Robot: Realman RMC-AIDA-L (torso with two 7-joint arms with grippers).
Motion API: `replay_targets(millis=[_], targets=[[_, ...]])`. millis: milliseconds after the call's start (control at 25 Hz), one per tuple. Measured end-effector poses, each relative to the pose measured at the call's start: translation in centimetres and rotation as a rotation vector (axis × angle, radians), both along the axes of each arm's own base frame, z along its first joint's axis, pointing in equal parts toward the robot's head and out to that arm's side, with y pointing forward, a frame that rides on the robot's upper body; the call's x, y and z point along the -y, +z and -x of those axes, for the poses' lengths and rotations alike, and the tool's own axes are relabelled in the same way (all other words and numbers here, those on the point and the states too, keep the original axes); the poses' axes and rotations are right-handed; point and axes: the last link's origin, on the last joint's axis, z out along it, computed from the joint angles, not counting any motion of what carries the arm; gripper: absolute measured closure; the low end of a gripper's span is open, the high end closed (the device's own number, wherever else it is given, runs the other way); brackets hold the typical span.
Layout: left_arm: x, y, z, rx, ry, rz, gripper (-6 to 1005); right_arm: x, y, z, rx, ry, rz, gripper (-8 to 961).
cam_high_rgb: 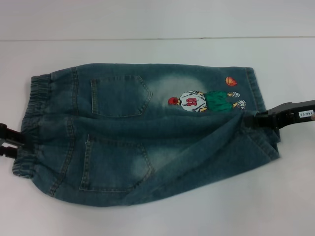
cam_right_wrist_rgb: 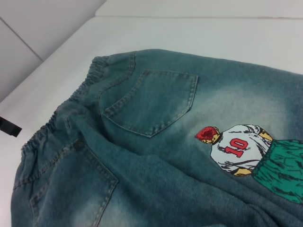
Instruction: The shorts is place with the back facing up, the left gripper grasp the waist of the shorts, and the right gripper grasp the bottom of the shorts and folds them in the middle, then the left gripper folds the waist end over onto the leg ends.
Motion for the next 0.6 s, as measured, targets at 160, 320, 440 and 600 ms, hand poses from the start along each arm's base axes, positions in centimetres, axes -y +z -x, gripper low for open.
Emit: replay_targets(millis=[160,320,440,600], targets=[[0.04,-0.23,0.2,-0.023,0.002,0.011,501,0.03,-0.09,0.02,0.001,0.001,0.003,945],[0.09,-0.46,0.54,-0.052,0.008,0.018,415,0.09,-0.31,0.1,0.002,0.004,0.009,945],[0.02,-0.7,0.72,-0.062,0.009,0.017,350,0.1,-0.47,0.22,0.001,0.008,0.011,946],[-0.06,-0.86,0.85,-0.074,0.007,0.019,277,0.05,-0.55,0.34,0.0,0.011,0.012,946]])
